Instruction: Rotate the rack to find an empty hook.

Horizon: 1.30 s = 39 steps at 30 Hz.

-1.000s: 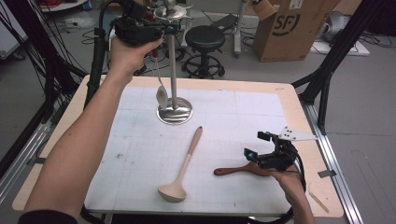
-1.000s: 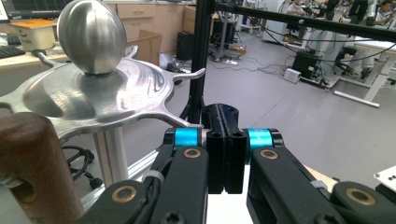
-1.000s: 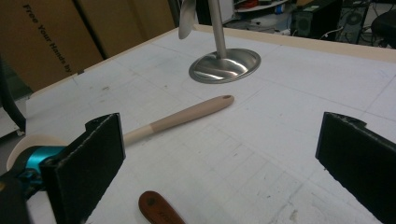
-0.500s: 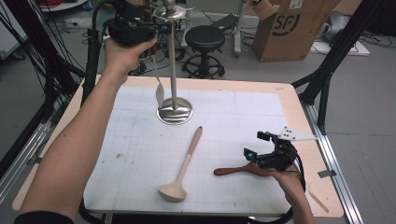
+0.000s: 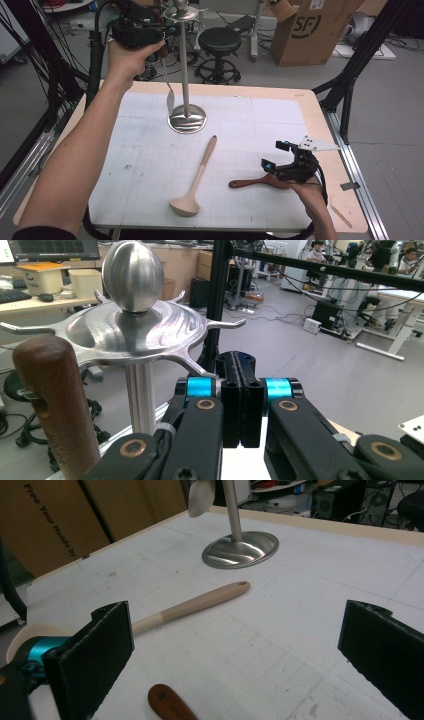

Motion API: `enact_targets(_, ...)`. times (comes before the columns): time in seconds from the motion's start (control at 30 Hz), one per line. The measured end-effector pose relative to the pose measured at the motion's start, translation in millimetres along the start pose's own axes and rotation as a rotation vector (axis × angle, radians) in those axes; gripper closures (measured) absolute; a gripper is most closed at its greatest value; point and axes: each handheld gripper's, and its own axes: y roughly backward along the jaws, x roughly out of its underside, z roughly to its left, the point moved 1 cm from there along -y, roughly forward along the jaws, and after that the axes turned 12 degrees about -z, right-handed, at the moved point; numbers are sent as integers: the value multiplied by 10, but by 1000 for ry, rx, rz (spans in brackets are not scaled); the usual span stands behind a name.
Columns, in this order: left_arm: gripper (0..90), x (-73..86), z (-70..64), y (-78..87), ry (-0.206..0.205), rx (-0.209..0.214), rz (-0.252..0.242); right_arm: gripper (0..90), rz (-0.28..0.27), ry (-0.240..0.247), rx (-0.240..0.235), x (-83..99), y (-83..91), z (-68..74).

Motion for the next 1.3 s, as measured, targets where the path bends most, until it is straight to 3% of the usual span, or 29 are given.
enact_targets(1.3, 870, 5, -51, -2, -28, 28, 18, 1, 5, 3, -3, 4, -17, -2)
